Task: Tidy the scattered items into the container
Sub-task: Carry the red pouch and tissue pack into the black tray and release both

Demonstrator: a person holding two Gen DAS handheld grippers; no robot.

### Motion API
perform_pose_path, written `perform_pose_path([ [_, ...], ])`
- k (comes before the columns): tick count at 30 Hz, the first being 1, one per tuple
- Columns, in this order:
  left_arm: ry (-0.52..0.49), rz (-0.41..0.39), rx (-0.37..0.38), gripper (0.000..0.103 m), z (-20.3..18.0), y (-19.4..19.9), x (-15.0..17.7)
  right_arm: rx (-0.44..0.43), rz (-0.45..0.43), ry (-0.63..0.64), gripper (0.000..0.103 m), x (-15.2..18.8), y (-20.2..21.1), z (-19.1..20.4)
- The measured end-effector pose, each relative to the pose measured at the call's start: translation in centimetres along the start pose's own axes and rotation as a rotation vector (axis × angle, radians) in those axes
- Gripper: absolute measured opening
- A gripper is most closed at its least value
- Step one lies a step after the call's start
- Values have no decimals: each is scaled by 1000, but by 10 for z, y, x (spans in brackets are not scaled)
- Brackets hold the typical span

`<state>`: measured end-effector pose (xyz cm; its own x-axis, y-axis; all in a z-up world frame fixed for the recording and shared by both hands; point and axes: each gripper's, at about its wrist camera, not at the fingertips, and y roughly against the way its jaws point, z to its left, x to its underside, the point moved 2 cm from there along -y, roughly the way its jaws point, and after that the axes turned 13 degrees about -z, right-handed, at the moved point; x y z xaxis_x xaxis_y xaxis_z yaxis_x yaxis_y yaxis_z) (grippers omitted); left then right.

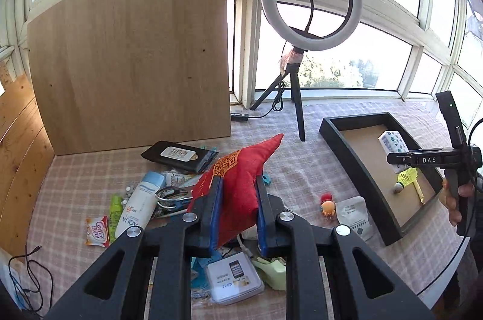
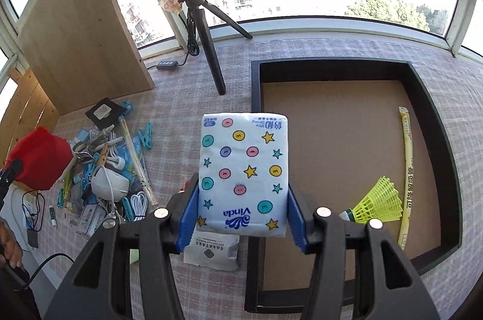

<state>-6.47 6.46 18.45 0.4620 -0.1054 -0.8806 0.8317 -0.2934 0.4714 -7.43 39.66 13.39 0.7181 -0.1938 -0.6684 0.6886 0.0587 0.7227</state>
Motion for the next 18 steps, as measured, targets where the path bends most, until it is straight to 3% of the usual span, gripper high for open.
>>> perform_pose_path([
  [8, -61, -49, 188, 18, -99, -40, -36, 81, 10, -69, 50, 22, 27, -65],
  [18, -159, -74, 312, 18, -201, -95, -65, 55, 32, -73, 50, 35, 23, -71],
])
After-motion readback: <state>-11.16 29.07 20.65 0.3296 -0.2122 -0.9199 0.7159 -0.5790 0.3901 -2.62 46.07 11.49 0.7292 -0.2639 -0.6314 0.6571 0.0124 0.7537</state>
